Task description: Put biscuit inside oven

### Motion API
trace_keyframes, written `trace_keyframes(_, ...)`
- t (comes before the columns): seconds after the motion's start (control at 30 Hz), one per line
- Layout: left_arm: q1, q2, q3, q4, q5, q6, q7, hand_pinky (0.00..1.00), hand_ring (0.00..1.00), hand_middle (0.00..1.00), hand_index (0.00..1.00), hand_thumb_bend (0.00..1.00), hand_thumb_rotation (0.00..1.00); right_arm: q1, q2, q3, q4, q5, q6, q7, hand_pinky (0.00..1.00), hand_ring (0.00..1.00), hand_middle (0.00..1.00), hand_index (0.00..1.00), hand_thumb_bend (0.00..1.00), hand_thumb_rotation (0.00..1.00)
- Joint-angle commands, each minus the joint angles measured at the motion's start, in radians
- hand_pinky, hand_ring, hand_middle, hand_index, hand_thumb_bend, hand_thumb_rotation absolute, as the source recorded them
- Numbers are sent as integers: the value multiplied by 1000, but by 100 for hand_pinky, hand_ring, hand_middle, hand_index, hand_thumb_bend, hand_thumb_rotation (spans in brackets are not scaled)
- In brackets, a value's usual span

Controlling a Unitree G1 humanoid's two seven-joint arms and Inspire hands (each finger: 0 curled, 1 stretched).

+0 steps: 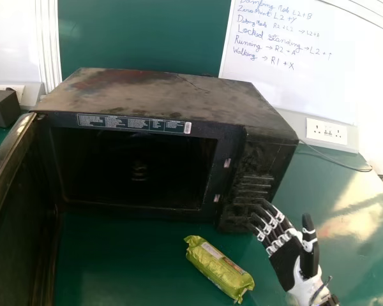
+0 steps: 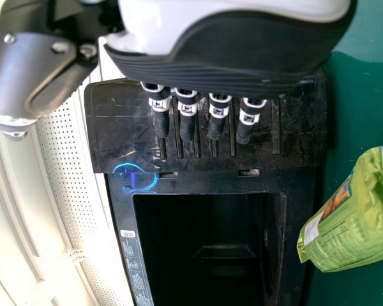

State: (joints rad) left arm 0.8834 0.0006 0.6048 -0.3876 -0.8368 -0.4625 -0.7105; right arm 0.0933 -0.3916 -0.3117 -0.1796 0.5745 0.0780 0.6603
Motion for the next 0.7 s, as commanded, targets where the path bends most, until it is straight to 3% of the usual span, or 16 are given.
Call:
trace_keyframes(0.0,4,0,-1,-4,1,5,-3,100,100,100,100,95,100,0,6,3,5,0,-9,7,100,100,100,100,100,98)
trace_keyframes(0.27,-2,0,2,5,-4,-2,-18,100,100,100,100,95,100,6,6,2,-3,-5,-12,2,100,100,100,100,100,98)
trace_keyframes(0.43,2,-2,1,3,-8,3,-22,98,100,100,100,97,100,-6,-4,-4,1,-84,-116,1,100,100,100,100,100,97)
trace_keyframes(0.6,6,-9,-3,-4,-4,-2,-26,99,100,100,100,99,80,-31,-81,-8,-35,-253,-234,-23,100,100,100,100,100,96)
trace_keyframes(0.67,11,-11,-5,-11,-2,2,-24,93,98,99,98,100,76,-36,-125,-11,-47,-365,-318,-38,100,100,100,100,100,95)
